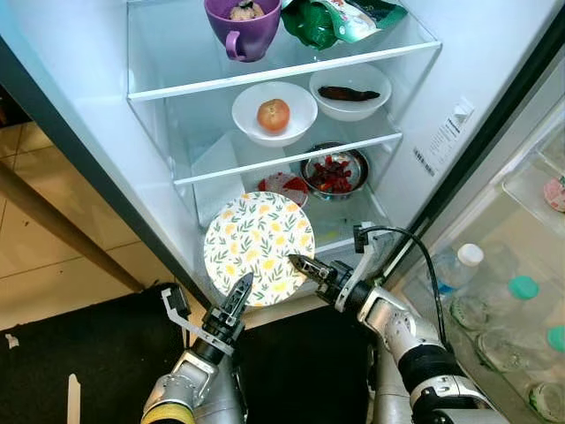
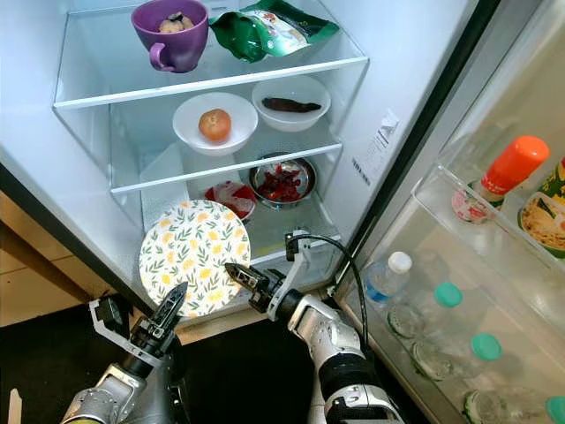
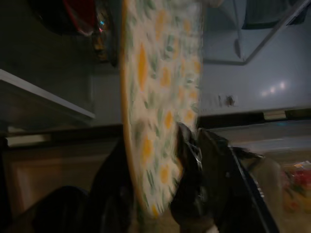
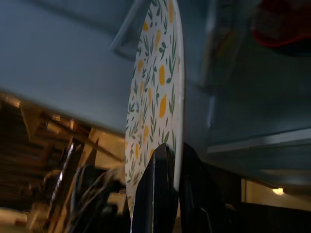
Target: Restocking fridge
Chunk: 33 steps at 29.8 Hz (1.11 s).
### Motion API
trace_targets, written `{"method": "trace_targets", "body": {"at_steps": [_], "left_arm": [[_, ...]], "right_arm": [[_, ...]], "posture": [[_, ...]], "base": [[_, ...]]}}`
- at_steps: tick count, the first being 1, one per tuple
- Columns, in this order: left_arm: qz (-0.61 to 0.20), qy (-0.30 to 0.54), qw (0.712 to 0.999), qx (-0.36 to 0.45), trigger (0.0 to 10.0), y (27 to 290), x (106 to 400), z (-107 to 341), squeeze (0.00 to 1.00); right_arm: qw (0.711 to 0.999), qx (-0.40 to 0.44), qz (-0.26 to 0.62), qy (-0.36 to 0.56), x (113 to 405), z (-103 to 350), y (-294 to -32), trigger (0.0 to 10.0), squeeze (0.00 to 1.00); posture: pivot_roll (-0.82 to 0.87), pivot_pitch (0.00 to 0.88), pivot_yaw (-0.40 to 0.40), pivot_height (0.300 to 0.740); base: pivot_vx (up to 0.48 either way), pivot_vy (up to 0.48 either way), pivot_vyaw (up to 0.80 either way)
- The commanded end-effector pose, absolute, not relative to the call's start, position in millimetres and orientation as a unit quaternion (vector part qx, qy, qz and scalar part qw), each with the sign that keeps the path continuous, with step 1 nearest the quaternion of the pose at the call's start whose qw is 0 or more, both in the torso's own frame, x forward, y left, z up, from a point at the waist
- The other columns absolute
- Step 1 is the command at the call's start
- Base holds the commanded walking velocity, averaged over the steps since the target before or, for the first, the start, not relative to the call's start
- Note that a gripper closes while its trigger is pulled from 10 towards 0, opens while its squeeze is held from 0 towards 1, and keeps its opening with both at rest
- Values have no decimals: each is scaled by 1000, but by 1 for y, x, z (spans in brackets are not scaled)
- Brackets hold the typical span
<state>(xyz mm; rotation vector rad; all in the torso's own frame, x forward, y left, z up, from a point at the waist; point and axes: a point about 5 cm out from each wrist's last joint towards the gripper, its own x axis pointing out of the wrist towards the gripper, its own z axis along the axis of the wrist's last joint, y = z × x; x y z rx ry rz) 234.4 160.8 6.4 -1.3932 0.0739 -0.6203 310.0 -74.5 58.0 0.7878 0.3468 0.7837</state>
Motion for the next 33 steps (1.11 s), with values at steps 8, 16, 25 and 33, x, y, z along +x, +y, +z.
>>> {"method": "trace_targets", "body": {"at_steps": [8, 16, 25, 33], "left_arm": [[-288, 38, 704, -648, 10000, 162, 208, -1, 1000], [-289, 46, 704, -647, 10000, 168, 187, 3, 1000], [-379, -22, 726, -573, 10000, 161, 201, 73, 1000], [-430, -51, 767, -474, 10000, 148, 212, 132, 1000]], "right_arm": [[847, 428, 278, 152, 323, 59, -96, 0, 0], [837, 494, 206, 116, 343, 73, -111, 0, 0], [819, 536, 190, 77, 362, 98, -110, 0, 0], [810, 551, 191, 66, 371, 110, -102, 0, 0]], "posture": [[15, 308, 4, 526], [52, 388, 7, 526], [105, 480, 12, 526], [152, 525, 29, 526]], "base": [[0, 0, 0], [0, 0, 0], [0, 0, 0], [0, 0, 0]]}}
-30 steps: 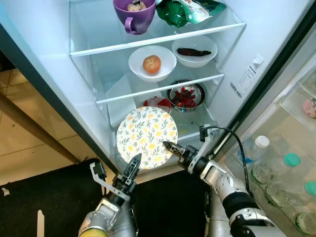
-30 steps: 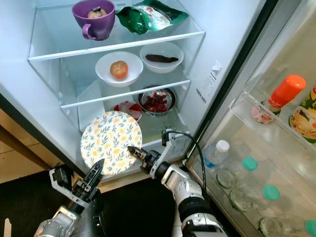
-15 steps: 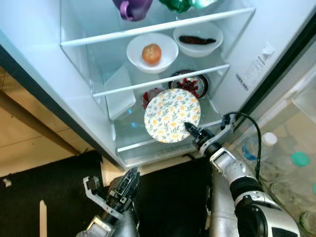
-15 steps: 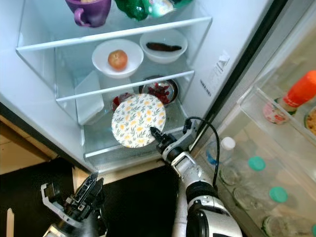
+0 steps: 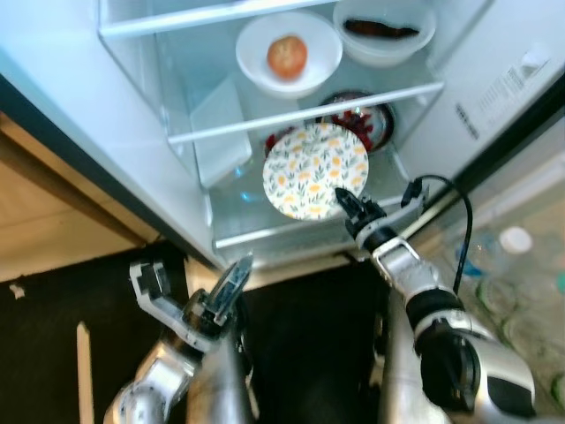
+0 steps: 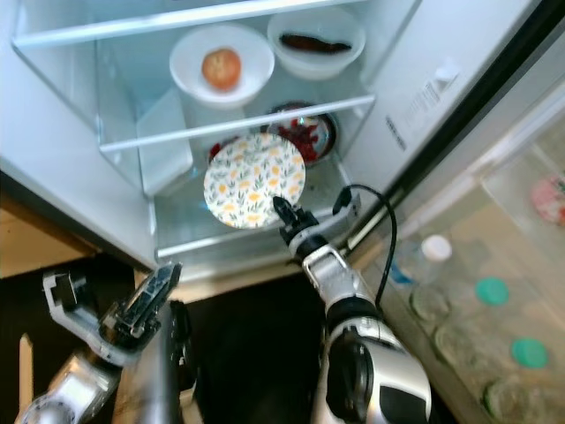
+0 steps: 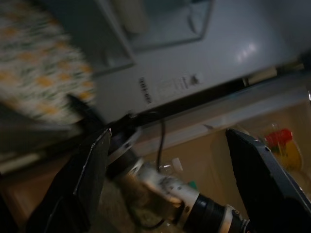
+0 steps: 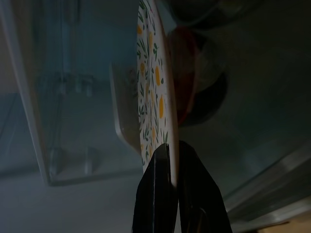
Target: Restocking fridge
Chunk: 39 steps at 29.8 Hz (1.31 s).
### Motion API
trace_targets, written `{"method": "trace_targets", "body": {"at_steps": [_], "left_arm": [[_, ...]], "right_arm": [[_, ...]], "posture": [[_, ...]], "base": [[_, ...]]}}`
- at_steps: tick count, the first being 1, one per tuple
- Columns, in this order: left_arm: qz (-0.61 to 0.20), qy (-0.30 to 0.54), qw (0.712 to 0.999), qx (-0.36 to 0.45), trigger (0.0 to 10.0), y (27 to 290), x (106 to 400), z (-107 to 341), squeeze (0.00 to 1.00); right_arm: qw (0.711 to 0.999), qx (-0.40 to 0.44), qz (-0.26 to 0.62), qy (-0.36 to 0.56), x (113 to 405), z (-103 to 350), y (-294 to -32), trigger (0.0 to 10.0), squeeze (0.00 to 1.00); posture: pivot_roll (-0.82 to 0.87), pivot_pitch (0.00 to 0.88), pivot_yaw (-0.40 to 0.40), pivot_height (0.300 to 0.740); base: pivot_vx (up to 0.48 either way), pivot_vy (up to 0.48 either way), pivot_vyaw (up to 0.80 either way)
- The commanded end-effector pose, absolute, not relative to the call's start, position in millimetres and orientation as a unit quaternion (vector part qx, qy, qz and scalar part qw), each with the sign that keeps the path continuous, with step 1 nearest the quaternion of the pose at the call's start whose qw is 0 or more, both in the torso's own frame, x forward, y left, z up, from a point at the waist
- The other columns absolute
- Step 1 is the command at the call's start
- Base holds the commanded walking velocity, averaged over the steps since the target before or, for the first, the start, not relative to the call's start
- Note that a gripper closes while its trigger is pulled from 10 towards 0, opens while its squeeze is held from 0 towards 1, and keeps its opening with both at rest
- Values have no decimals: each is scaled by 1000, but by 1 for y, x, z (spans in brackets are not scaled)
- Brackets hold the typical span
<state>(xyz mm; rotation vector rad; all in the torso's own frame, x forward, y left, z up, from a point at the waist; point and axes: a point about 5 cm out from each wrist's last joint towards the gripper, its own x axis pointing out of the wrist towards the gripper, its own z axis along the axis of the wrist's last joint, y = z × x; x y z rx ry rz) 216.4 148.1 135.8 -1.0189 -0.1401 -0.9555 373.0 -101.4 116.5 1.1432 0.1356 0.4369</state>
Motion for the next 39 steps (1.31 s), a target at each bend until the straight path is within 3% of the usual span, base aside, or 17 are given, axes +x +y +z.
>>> {"method": "trace_targets", "body": {"at_steps": [1, 2, 3, 5, 13, 16, 26, 35, 39], "left_arm": [[-448, -32, 786, -424, 10000, 140, 208, 138, 937], [-449, -25, 792, -413, 10000, 137, 207, 141, 537], [-449, -25, 792, -413, 10000, 137, 207, 141, 537], [-453, -5, 810, -372, 10000, 130, 200, 148, 0], [-456, 17, 831, -318, 10000, 123, 190, 154, 0], [-463, 34, 845, -265, 10000, 117, 182, 155, 0], [-437, 8, 876, -202, 10000, 116, 185, 173, 0], [-435, -2, 883, -179, 10000, 116, 182, 182, 0], [-439, 3, 884, -158, 10000, 115, 177, 184, 0]], "right_arm": [[806, 557, 194, 54, 375, 118, -101, 0, 0], [804, 560, 196, 47, 377, 123, -100, 0, 0], [804, 560, 196, 47, 377, 123, -100, 0, 0], [797, 570, 196, 27, 384, 137, -100, 0, 0], [794, 578, 190, -7, 395, 159, -106, 0, 0], [799, 578, 163, -33, 403, 175, -119, 0, 0], [805, 576, 119, -77, 411, 195, -139, 0, 0], [801, 588, 68, -90, 413, 199, -159, 0, 0], [781, 616, 18, -103, 413, 200, -175, 0, 0]], "posture": [[169, 538, 40, 526], [186, 551, 50, 526], [186, 551, 50, 526], [207, 565, 62, 526], [263, 603, 92, 526], [302, 630, 110, 526], [343, 653, 128, 526], [375, 667, 140, 526], [406, 670, 154, 526]], "base": [[0, 0, 0], [0, 0, 0], [0, 0, 0], [0, 0, 0], [0, 0, 0], [0, 0, 0], [0, 0, 0], [0, 0, 0], [0, 0, 0]]}}
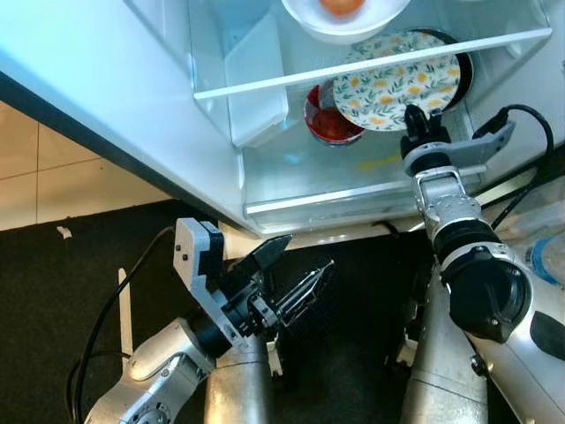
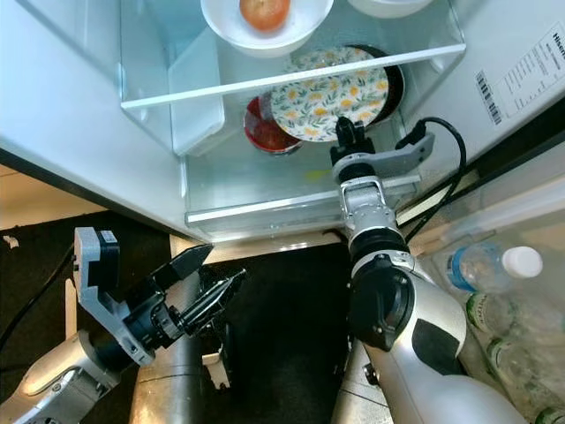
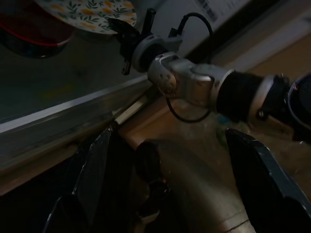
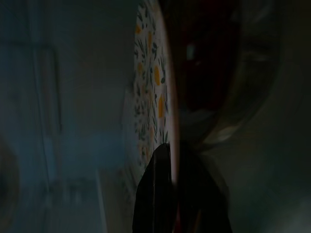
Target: Restocking fridge
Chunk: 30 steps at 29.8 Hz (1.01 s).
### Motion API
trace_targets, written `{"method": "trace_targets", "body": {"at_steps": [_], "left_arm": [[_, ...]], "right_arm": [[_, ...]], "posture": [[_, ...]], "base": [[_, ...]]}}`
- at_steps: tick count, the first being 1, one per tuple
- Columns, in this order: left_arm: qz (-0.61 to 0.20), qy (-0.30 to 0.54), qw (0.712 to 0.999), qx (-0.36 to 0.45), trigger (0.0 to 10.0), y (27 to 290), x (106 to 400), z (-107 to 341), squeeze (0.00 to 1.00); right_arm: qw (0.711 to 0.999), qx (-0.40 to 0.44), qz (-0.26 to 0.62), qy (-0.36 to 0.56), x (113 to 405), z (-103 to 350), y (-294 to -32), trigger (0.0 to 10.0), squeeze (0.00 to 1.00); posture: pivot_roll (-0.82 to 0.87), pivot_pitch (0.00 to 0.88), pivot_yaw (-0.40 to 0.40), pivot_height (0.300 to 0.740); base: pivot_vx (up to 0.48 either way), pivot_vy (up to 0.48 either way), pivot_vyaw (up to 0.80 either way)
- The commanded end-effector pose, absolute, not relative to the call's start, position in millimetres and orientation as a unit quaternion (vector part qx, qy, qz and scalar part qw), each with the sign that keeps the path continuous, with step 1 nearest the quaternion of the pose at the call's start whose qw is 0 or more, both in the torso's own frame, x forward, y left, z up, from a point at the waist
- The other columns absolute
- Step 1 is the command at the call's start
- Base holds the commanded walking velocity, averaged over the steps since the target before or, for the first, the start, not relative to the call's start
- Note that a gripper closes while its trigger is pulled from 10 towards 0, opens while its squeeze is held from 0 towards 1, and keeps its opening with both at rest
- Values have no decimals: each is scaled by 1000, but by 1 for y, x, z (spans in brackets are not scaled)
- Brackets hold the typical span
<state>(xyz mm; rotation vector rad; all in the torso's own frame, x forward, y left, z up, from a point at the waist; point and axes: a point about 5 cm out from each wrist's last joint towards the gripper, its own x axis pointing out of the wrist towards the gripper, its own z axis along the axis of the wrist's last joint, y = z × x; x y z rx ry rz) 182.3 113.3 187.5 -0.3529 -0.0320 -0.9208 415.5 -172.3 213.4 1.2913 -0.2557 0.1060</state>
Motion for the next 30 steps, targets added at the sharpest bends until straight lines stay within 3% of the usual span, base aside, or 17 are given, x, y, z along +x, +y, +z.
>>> {"method": "trace_targets", "body": {"at_steps": [1, 3, 6, 7, 12, 21, 28, 29, 30], "left_arm": [[-440, 4, 884, -157, 10000, 114, 176, 184, 0], [-442, 5, 884, -153, 10000, 114, 175, 185, 0], [-443, 5, 884, -152, 10000, 113, 175, 185, 0], [-443, 7, 883, -151, 10000, 113, 173, 185, 0], [-447, 10, 882, -147, 10000, 112, 174, 184, 0], [-449, -3, 880, -156, 10000, 105, 185, 181, 0], [-456, -20, 875, -164, 10000, 96, 195, 180, 0], [-457, -29, 874, -166, 10000, 94, 200, 180, 0], [-457, -29, 874, -166, 10000, 94, 200, 180, 0]], "right_arm": [[777, 621, 11, -104, 413, 200, -177, 1176, 0], [766, 632, 11, -115, 413, 202, -181, 10000, 0], [761, 637, 14, -122, 413, 203, -183, 10000, 0], [745, 652, -5, -143, 412, 206, -191, 10000, 1000], [732, 664, -20, -153, 412, 207, -195, 10000, 1000], [786, 609, 43, -97, 413, 196, -156, 10000, 1000], [794, 598, 86, -69, 404, 172, -139, 10000, 1000], [798, 593, 92, -52, 399, 158, -140, 10000, 565], [798, 593, 92, -52, 399, 158, -140, 10000, 565]], "posture": [[406, 670, 154, 526], [420, 667, 157, 526], [420, 667, 157, 526], [422, 660, 162, 526], [418, 653, 157, 526], [318, 630, 117, 526], [255, 586, 83, 526], [224, 557, 67, 526], [224, 557, 67, 526]], "base": [[0, 0, 0], [0, 0, 0], [0, 0, 0], [0, 0, 0], [0, 0, 0], [0, 0, 0], [0, 0, 0], [0, 0, 0], [0, 0, 0]]}}
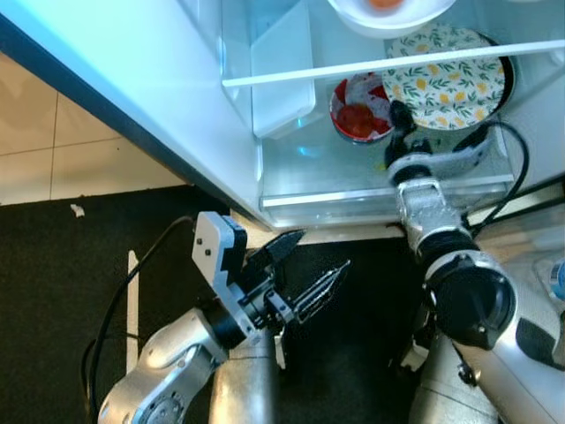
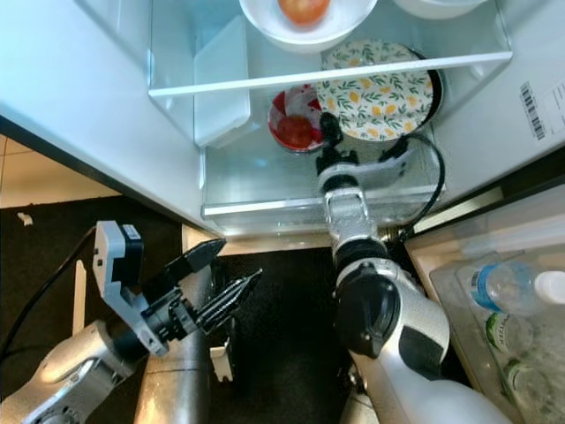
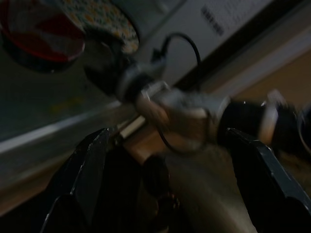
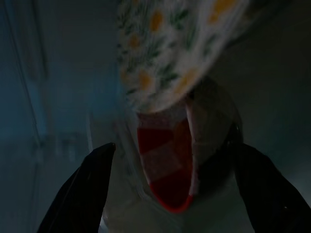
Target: Restocking fridge
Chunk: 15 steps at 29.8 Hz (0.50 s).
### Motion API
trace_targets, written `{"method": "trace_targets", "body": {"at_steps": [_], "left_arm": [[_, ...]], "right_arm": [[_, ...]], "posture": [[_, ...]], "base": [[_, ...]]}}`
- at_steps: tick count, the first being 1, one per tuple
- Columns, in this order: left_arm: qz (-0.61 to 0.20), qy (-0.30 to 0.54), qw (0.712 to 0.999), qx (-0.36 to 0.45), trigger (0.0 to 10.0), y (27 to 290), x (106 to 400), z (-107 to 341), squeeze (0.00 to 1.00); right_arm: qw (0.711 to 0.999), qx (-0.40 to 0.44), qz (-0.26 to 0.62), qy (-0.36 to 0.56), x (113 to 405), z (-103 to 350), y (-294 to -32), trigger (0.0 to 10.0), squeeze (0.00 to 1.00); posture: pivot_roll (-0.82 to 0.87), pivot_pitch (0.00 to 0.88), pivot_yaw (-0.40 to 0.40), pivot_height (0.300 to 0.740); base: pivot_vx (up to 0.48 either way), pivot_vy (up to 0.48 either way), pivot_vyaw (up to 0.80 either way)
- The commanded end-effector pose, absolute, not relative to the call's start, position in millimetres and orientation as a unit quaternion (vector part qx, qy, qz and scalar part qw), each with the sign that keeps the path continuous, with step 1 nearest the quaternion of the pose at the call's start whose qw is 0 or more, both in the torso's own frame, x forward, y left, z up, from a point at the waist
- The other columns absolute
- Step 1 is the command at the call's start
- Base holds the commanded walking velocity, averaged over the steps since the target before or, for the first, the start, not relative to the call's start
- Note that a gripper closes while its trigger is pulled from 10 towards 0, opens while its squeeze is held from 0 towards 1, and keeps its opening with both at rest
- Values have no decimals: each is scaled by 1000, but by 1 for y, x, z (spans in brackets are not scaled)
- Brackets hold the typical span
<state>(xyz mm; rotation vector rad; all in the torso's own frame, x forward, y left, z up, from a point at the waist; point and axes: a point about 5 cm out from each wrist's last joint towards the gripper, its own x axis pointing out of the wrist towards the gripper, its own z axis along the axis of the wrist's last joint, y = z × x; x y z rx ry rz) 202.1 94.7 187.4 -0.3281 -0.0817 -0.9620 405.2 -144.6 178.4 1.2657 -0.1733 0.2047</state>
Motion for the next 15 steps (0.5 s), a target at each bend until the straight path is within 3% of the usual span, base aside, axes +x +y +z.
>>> {"method": "trace_targets", "body": {"at_steps": [1, 2, 8, 13, 15], "left_arm": [[-458, -32, 873, -166, 10000, 94, 202, 180, 0], [-459, -34, 872, -165, 10000, 93, 204, 179, 0], [-464, -46, 869, -164, 10000, 89, 213, 177, 0], [-465, -52, 868, -166, 10000, 86, 219, 175, 0], [-464, -52, 869, -165, 10000, 84, 227, 165, 0]], "right_arm": [[802, 588, 95, -48, 396, 153, -141, 10000, 63], [803, 586, 99, -46, 394, 149, -142, 10000, 0], [811, 565, 143, -51, 388, 144, -151, 10000, 0], [811, 536, 229, -55, 379, 143, -151, 10000, 0], [822, 472, 319, -23, 361, 127, -143, 10000, 0]], "posture": [[220, 553, 67, 526], [212, 545, 65, 526], [172, 491, 41, 526], [156, 463, 29, 526], [128, 417, 10, 526]], "base": [[0, 0, 0], [0, 0, 0], [0, 0, 0], [0, 0, 0], [0, 0, 0]]}}
